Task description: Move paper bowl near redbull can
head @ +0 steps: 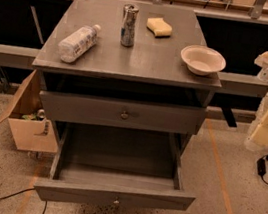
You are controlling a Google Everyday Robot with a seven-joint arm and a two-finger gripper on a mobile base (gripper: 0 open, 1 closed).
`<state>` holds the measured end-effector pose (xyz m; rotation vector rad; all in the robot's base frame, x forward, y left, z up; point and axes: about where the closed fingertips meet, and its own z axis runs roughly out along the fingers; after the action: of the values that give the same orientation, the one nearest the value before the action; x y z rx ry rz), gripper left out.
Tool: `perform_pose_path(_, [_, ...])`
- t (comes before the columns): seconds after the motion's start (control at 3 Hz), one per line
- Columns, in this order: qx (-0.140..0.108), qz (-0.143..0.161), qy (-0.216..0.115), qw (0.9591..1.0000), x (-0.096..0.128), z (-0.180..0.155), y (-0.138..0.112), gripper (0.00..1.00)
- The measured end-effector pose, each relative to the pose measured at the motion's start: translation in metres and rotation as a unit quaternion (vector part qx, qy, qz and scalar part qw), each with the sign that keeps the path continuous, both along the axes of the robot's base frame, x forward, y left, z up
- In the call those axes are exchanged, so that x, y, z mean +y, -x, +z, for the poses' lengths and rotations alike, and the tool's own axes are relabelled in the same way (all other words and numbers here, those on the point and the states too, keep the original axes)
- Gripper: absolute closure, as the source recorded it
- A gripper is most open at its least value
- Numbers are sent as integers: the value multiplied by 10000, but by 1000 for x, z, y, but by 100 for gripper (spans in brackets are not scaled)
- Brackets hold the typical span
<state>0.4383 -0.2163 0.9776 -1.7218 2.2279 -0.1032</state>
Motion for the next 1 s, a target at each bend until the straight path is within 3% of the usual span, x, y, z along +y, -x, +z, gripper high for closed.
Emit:
perform_pose_path(0.33, [0, 0, 0, 10000, 0, 0, 0, 0])
perform_pose_path(0.67, [-167, -11, 23, 9999, 1, 1, -5, 0])
perform_pose_path(1.0, [-598, 223, -296, 9975, -3, -12, -38, 0])
